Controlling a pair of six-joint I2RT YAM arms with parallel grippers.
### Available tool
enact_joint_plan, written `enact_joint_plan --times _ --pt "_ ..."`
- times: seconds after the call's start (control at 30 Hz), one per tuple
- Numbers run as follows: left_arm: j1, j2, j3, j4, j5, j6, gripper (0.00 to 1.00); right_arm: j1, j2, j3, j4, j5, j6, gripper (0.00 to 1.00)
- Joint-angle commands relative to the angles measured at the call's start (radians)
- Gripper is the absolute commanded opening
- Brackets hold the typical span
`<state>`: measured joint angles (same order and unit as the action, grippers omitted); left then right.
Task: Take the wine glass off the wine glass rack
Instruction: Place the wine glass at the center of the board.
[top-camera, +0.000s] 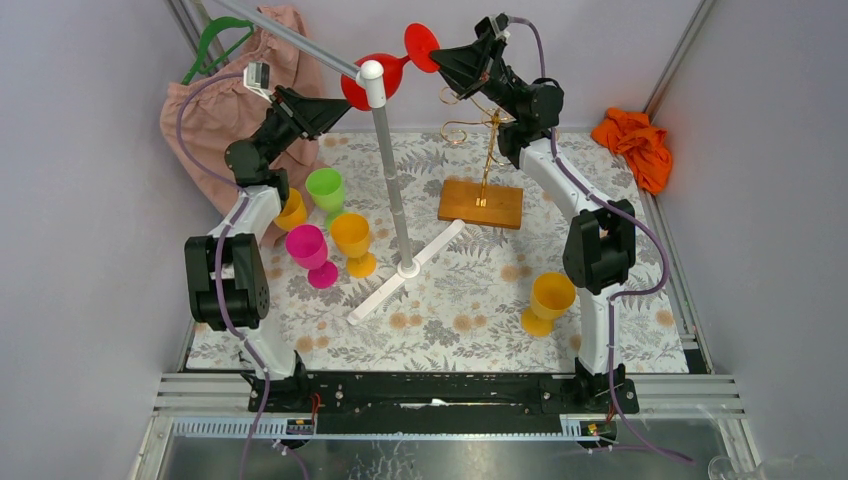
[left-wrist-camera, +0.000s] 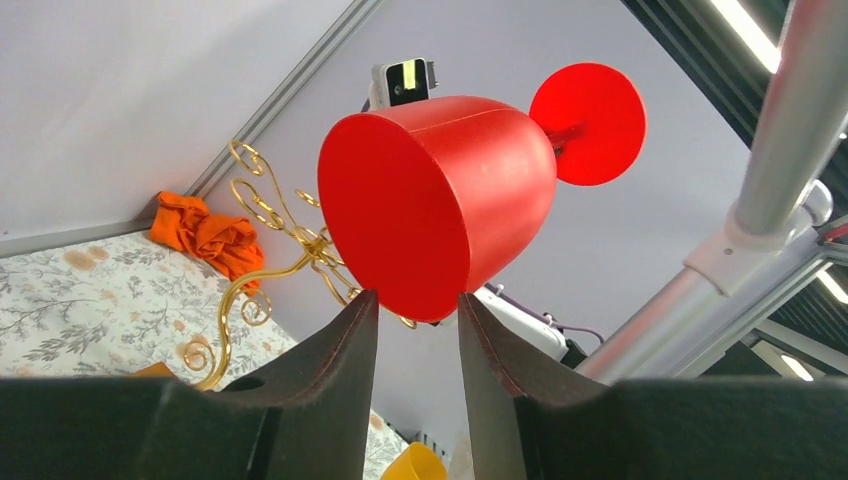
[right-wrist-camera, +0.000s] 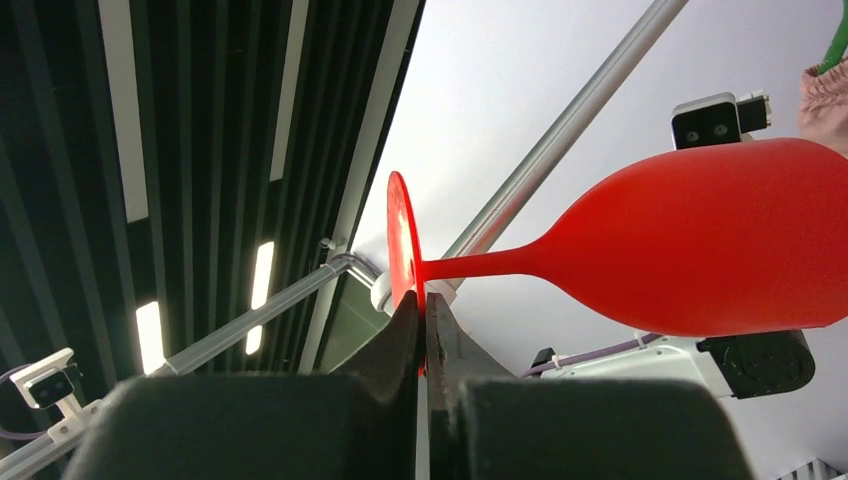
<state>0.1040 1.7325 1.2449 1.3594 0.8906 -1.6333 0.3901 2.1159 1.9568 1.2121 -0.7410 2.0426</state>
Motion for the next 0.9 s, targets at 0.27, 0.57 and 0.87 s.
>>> enact_joint_plan --times 0.27,0.57,0.87 --pt "-0.011 -0.182 -0.066 0.072 -0.037 0.052 0.40 0.042 0.064 -0.111 0.122 0.089 0.105 0.00" --pt "-0.011 -0.177 -0.085 0.129 -0.063 0.028 0.38 0.068 0.025 -0.175 0.190 0.120 0.130 0.00" --pt "-0.010 -0.218 -0.141 -0.025 -0.070 0.172 0.37 0.069 -0.009 -0.224 0.212 0.139 0.113 0.00"
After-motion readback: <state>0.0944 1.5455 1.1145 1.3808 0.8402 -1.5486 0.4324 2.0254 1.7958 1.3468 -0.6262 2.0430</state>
